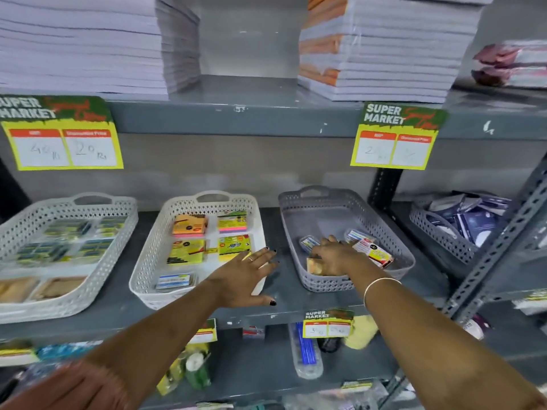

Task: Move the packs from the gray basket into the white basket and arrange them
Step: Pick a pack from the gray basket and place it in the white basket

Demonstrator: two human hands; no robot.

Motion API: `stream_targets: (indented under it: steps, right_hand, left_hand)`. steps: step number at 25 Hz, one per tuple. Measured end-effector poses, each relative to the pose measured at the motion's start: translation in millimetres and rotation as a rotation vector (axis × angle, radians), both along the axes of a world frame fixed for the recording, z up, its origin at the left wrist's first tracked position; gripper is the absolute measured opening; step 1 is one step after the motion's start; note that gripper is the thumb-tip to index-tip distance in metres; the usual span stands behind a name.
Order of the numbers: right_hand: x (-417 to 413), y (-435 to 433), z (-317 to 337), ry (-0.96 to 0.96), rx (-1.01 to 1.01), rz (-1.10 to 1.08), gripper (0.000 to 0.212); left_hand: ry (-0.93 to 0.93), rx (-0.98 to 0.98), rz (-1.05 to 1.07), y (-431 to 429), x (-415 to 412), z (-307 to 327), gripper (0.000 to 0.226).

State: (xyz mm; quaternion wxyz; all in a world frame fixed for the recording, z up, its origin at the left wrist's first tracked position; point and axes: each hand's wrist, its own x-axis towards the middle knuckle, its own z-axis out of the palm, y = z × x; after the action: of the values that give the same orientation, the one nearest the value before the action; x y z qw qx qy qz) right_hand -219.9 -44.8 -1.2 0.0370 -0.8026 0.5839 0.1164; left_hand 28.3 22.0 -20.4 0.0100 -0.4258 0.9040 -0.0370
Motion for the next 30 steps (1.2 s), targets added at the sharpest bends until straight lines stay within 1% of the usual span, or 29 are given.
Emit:
stream_targets:
  steps: [3, 6, 9, 11, 14, 17, 20, 22, 24, 26, 30]
  right_hand:
    - [7, 3, 2, 0.063, -0.031, 0.036, 0.041]
    - [15, 5, 2, 0.045, -0.057, 0.031, 0.038]
    - [19, 9, 2, -0.066, -0.076, -0.024, 0.034]
    - [20, 10, 5, -0.167, -0.040, -0.082, 0.033]
    - [18, 8, 10, -0.287, 0.016, -0.155, 0.039]
    - [20, 4, 18, -0.312, 0.013, -0.182, 0.040]
    - [23, -7, 30, -0.326, -0.016, -0.158, 0.029]
    - [34, -14, 43, -0.326, -0.059, -0.122, 0.026]
    - [52, -19, 59, -0.292, -0.108, -0.079, 0.016]
    - [79, -22, 74, -0.267, -0.125, -0.010, 0.019]
    - [157, -20, 95, -0.349, -0.130, 0.079, 0.019]
  left_hand:
    - [0.019, 0.000, -0.004, 0, -2, 0, 0.082]
    - [0.031, -0.011, -0.004, 1, -1, 1, 0.081]
    - [0.026, -0.004, -0.003, 1, 0, 0, 0.081]
    - [0.019, -0.001, -0.004, 0, 0, -1, 0.081]
    - [0.011, -0.005, -0.007, 0, 0, 1, 0.082]
    - [0.019, -0.038, -0.020, 3, -1, 3, 0.082]
    - [0.070, -0.075, 0.027, 7, 8, 11, 0.080]
    - [0.081, -0.107, 0.104, 10, 33, 20, 0.077]
    - [0.062, -0.153, 0.197, 13, 72, 28, 0.078]
    - [0.078, -0.205, 0.282, 23, 118, 37, 0.085]
    - [0.084, -0.283, 0.462, 58, 222, 45, 0.098]
